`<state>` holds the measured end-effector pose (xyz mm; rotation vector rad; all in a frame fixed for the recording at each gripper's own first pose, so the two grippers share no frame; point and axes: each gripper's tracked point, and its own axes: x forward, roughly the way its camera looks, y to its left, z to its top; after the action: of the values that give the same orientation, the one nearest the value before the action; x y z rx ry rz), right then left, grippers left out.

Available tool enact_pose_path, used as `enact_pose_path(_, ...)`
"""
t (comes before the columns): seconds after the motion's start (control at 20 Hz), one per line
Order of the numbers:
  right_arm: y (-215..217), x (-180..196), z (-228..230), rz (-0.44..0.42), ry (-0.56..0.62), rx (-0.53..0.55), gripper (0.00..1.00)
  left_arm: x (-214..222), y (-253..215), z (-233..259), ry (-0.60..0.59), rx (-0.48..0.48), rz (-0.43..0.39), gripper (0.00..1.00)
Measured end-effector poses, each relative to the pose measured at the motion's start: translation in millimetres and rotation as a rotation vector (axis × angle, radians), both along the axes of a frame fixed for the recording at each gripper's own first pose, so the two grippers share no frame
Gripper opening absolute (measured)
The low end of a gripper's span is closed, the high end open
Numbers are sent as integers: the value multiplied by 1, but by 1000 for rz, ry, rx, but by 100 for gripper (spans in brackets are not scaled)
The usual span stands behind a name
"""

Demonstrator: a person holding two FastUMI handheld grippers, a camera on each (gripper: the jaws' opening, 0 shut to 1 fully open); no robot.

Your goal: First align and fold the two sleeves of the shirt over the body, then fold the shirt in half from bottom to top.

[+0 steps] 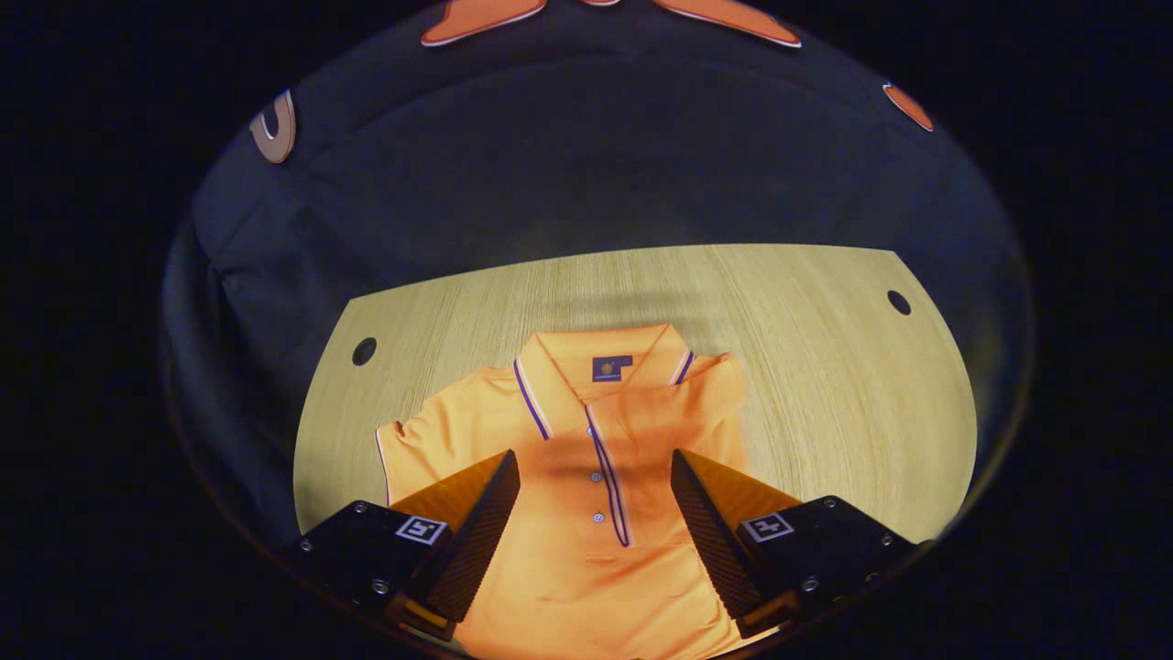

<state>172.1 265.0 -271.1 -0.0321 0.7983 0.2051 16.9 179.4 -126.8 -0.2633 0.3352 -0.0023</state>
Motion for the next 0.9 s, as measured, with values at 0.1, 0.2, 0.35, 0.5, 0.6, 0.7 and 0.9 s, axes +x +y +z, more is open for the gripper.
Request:
enact_pose_path(0.1, -18, -4, 21, -9, -50, -6, 100, 8, -15, -3, 15, -27, -25, 98)
enact_pose_path(0.2, -31, -10, 39, -12, -91, -10, 100, 18, -31, -14, 53, -54, -51, 98)
enact_pose_path(0.35, -47, -24, 63, -12, -133, 12, 100, 32, -53, -43, 125, -117, -100, 98)
enact_pose_path(0.5, -58, -40, 83, -1, -163, 59, 100, 54, -87, -82, 265, -213, -153, 98)
enact_pose_path(0.6, -70, -47, 99, 1, -217, 64, 100, 70, -104, -102, 326, -269, -154, 99)
enact_pose_path(0.7, -82, -57, 113, 1, -259, 68, 99, 83, -119, -123, 379, -294, -168, 98)
enact_pose_path(0.9, -106, -69, 150, 7, -399, 56, 99, 101, -147, -176, 562, -243, -181, 99)
